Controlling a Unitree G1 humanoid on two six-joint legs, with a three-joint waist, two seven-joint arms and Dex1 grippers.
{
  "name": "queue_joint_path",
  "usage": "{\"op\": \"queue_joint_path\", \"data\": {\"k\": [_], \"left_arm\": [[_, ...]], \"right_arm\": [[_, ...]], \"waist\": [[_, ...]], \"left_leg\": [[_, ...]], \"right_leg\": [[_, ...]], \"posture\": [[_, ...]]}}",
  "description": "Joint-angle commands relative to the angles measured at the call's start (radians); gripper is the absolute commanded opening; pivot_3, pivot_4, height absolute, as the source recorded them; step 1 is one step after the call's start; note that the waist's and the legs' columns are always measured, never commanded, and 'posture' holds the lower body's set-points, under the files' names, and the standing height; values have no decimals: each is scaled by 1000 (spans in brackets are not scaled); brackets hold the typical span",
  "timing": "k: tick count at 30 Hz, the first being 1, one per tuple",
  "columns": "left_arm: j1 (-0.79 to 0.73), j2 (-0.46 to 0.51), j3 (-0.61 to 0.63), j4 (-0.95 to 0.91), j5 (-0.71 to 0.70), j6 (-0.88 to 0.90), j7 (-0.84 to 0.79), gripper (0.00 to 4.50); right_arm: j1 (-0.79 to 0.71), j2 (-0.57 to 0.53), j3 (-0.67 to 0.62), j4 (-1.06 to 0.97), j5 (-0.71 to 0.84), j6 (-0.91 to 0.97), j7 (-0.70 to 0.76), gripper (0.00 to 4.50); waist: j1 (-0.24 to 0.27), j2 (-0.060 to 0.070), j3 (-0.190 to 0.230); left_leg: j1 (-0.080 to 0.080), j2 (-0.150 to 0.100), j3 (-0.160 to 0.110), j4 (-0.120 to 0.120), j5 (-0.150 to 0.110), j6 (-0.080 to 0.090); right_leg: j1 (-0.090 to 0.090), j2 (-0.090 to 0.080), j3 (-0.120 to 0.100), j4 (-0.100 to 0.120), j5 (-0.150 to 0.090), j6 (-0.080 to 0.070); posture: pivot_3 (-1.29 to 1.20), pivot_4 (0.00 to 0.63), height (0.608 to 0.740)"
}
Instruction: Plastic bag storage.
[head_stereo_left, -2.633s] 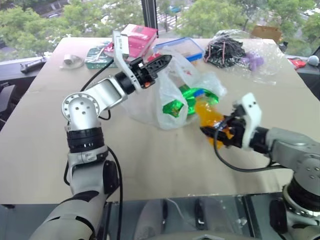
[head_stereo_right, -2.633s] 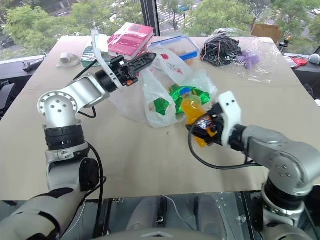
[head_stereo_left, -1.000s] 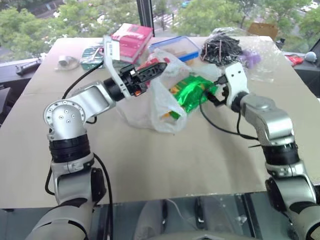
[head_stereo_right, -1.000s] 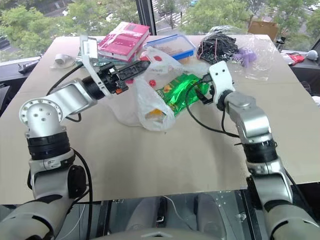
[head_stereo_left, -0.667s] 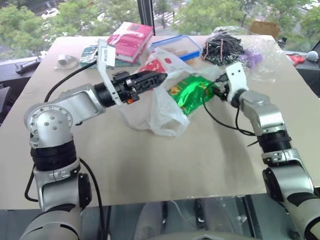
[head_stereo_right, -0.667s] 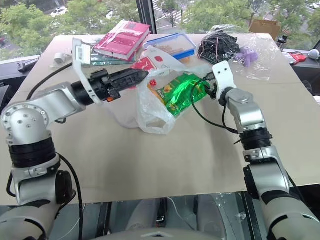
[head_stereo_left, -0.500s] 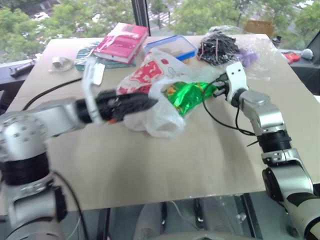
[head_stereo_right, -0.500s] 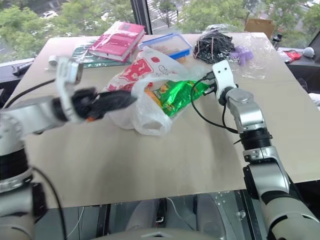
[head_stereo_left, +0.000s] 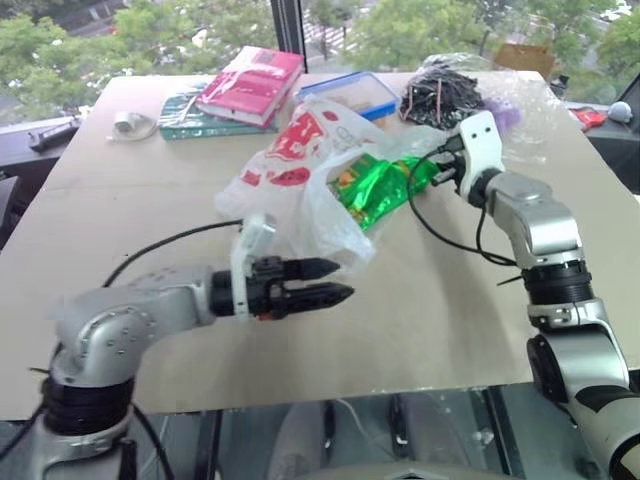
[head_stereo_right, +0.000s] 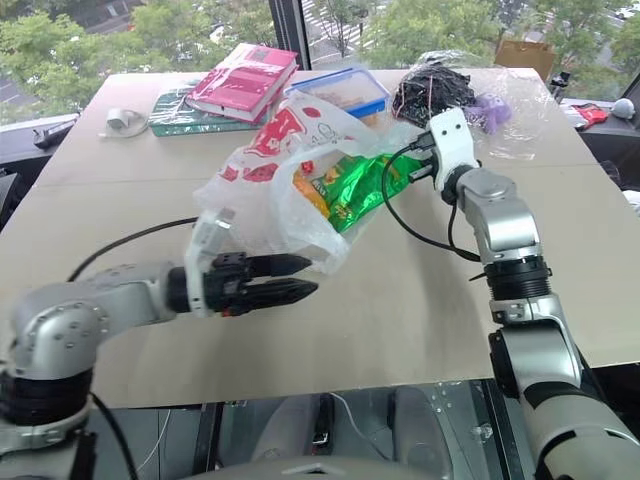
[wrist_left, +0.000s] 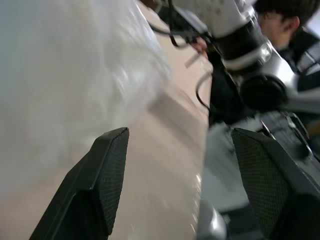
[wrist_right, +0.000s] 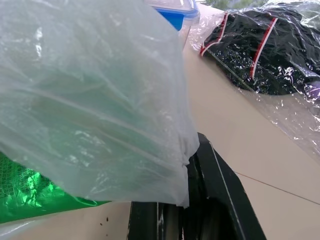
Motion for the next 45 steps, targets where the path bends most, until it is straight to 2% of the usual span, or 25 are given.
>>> {"op": "queue_joint_path", "data": {"k": [1,7,10,11,12,14,18,20,22,27,36,38,40,43,45], "left_arm": [[-50,-69,-88,-5,134,-91,73,3431],[-120,-187,-262,80,373,-186,165,3431],[-133,-271,-255,95,346,-197,151,3431],[-133,-285,-217,88,286,-181,129,2892],[-137,-297,-169,81,211,-155,110,2615],[-157,-308,-87,79,83,-118,100,1659],[-364,-195,165,292,-437,-6,217,53],[-494,-135,228,415,-548,-9,269,53],[-629,-98,275,547,-570,-36,318,53],[-880,-45,300,819,-413,-118,296,53],[-1209,-67,266,1232,-41,-356,171,53],[-1245,-79,247,1290,28,-367,135,53],[-1229,-98,188,1262,100,-341,56,53],[-1271,-115,206,1310,147,-367,14,53],[-1276,-122,197,1341,187,-348,-8,53]], "right_arm": [[-22,-17,-25,-66,2,18,1,96],[-26,-23,-31,-72,-1,34,-2,96],[-26,-27,-41,-80,5,45,-4,96],[-27,-28,-47,-84,10,50,-2,0],[-29,-29,-56,-86,18,56,2,0],[-41,-28,-88,-86,51,71,12,0],[-142,-44,-249,-74,235,197,70,0],[-191,-77,-293,-62,305,272,109,0],[-248,-106,-341,-34,362,344,120,0],[-390,-210,-358,85,401,427,160,0],[-647,-372,-275,247,337,452,170,0],[-647,-398,-220,210,320,479,193,0],[-622,-446,-144,134,302,493,239,0],[-715,-516,-108,148,292,544,275,0],[-665,-556,-30,80,301,608,334,0]], "waist": [[1,0,0],[6,0,0],[12,0,0],[12,0,0],[12,0,0],[12,0,0],[12,1,3],[13,2,4],[16,1,4],[18,1,4],[13,1,4],[12,1,4],[9,1,4],[8,3,6],[7,4,6]], "left_leg": [[0,0,0,0,0,0],[0,0,0,0,0,0],[0,-1,0,0,0,0],[0,0,0,0,0,0],[-1,0,0,0,0,0],[-1,1,0,0,0,0],[-3,2,-2,5,-1,2],[-3,2,-3,8,-3,5],[-3,1,-4,10,-4,6],[-6,-4,-4,11,-4,6],[-19,-4,-2,8,-3,6],[-22,-4,0,8,-3,6],[-23,-4,0,7,-3,6],[-23,-4,0,5,-3,6],[-23,-4,1,6,-3,6]], "right_leg": [[0,0,0,0,0,0],[0,0,0,0,0,0],[0,0,0,0,0,0],[0,0,0,0,0,0],[0,0,0,0,0,0],[0,1,0,0,0,0],[-1,1,-2,2,0,0],[0,2,-3,3,0,0],[3,1,-5,1,0,0],[2,0,-5,-2,0,1],[-10,0,-6,-2,0,1],[-13,0,-6,-2,0,1],[-14,0,-6,-3,0,2],[-16,0,-4,-3,0,2],[-17,0,-4,-1,0,2]], "posture": [[0,150,740],[0,150,740],[0,150,740],[0,150,740],[0,150,740],[0,150,740],[0,150,740],[0,150,740],[0,150,740],[0,150,740],[0,150,740],[0,150,740],[0,150,740],[0,150,740],[0,150,740]]}}
